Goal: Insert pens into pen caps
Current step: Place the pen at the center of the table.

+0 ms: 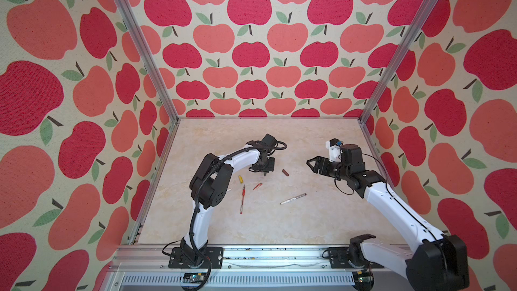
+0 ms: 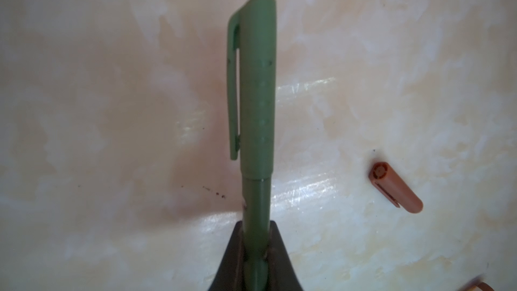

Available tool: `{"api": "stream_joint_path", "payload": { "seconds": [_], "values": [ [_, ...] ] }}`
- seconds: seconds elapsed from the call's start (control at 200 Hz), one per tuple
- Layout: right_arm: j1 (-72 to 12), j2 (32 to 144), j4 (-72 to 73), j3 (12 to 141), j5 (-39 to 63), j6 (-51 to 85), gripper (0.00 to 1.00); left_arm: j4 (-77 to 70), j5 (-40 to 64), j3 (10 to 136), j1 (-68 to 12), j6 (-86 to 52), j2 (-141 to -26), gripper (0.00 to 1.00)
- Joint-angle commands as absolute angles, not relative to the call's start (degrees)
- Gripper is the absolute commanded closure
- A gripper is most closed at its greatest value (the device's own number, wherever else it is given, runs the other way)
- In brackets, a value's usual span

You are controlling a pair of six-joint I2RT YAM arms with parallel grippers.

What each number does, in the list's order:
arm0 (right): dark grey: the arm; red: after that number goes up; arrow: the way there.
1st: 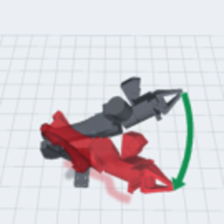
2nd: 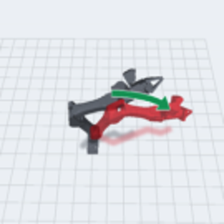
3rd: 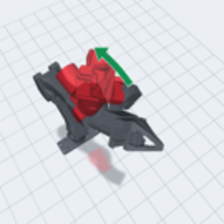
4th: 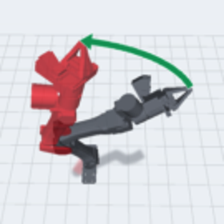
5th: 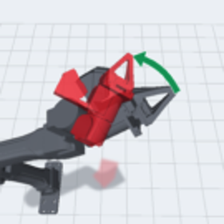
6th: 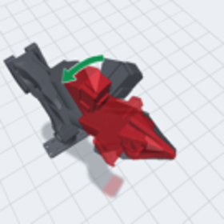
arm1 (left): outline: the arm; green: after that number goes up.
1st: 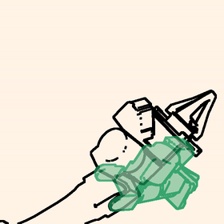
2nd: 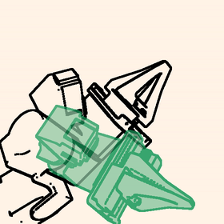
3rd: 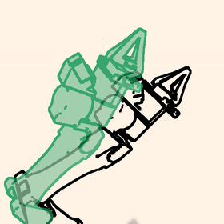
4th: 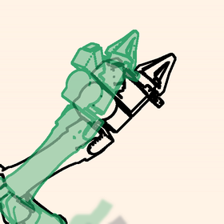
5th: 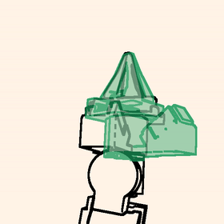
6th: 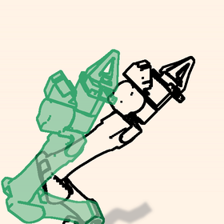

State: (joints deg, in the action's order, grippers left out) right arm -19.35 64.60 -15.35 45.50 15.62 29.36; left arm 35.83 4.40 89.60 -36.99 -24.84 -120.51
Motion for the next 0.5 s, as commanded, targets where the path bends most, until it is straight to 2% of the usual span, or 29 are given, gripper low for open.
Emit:
{"api": "stream_joint_path", "payload": {
  "seconds": [0.0, 0.28, 0.38, 0.495],
  "values": [
    [-18.9, 63.8, -16.8, 45.7, 14.7, 27.6, 0.26, 37.9, 2.7, 91.5, -36.7, -26.0, -122.0, 0.90],
    [-19.0, 64.3, -17.2, 46.4, 14.5, 27.5, 0.26, 37.7, 4.0, 91.3, -36.3, -26.3, -123.5, 0.80],
    [-19.0, 64.2, -17.6, 46.6, 14.3, 27.3, 0.26, 36.8, 4.2, 90.6, -36.2, -26.3, -122.7, 0.75],
    [-18.9, 63.9, -18.6, 47.3, 13.8, 26.9, 0.26, 35.2, 4.0, 89.0, -36.2, -26.4, -120.3, 0.64]
  ]
}}
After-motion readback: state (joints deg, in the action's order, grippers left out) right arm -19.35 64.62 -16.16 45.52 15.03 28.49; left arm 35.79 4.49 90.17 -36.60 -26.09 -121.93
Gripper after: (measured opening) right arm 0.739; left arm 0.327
